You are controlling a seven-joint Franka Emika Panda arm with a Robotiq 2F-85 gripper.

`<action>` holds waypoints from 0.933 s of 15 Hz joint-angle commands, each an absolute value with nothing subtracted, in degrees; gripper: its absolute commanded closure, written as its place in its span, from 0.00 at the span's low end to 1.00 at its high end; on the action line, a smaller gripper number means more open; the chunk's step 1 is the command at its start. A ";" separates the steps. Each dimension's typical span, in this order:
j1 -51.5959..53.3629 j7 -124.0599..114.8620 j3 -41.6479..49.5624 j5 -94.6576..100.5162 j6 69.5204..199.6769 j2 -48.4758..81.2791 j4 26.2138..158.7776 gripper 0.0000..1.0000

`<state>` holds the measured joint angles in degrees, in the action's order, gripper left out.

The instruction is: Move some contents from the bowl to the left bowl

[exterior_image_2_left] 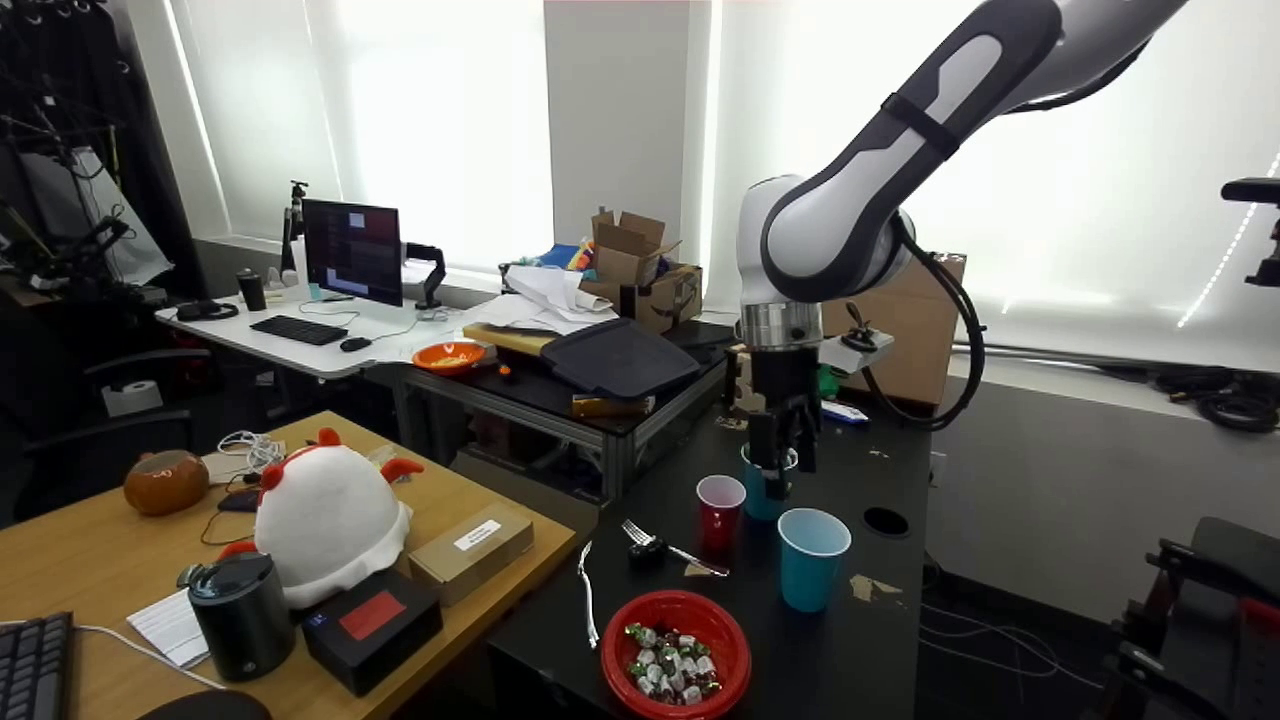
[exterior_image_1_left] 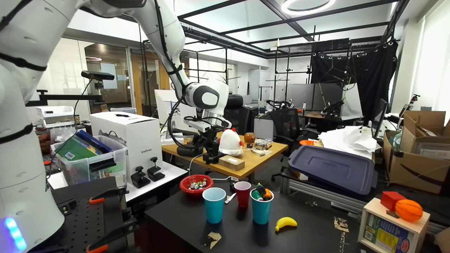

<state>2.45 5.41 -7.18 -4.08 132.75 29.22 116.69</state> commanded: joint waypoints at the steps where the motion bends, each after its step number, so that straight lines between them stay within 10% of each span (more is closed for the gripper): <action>1: 2.80 5.54 -6.84 -4.29 132.57 29.26 116.52 0.00; 14: 5.76 4.33 -6.11 0.37 140.02 37.07 108.25 0.00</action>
<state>3.35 5.39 -6.91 -1.59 137.99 30.75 115.88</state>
